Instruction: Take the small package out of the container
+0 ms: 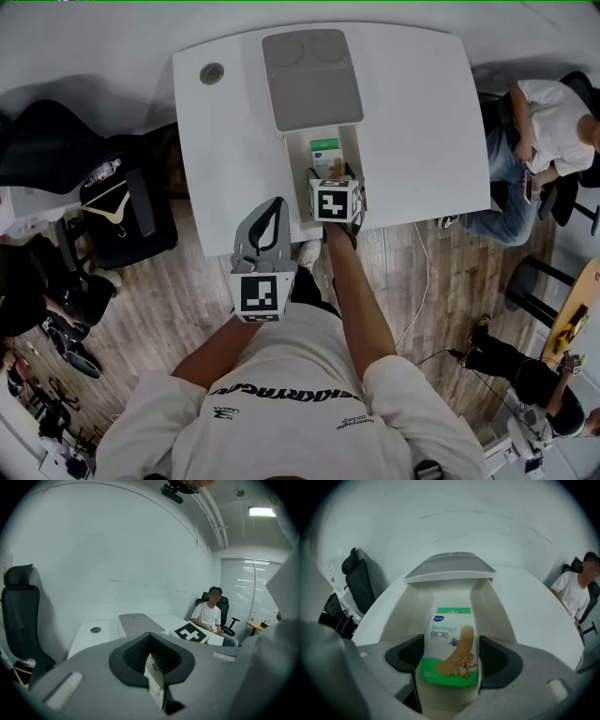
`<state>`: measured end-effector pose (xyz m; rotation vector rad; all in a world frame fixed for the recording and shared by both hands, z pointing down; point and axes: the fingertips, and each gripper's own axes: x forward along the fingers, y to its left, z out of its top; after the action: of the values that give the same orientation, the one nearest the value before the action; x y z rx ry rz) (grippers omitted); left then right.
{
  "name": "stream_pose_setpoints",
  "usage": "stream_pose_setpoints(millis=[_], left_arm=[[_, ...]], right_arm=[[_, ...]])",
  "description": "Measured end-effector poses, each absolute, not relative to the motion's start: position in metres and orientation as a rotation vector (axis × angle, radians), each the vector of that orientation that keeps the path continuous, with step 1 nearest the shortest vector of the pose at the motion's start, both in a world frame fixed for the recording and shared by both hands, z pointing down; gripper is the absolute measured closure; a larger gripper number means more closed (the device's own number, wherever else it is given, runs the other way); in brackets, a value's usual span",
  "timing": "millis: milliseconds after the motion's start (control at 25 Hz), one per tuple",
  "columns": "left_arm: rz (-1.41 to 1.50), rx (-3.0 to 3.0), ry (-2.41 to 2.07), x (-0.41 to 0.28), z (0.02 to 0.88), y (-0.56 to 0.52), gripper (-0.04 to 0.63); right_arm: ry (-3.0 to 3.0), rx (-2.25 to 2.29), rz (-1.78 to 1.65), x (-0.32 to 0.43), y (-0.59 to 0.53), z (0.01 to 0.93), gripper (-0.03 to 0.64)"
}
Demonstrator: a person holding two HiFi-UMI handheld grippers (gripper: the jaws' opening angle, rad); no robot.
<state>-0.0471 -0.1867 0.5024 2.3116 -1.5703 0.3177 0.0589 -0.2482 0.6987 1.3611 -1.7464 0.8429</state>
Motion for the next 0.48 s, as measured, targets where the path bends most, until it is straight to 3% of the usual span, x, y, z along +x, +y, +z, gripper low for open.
stream_pose_setpoints(millis=[480], left_arm=[[0.311,2.305,-1.578,-0.0493,0.5019,-0.1882,0.592]], right_arm=[[-1.721,1.370,0.855,0.0593,-0.2491,0.7031,0.264]])
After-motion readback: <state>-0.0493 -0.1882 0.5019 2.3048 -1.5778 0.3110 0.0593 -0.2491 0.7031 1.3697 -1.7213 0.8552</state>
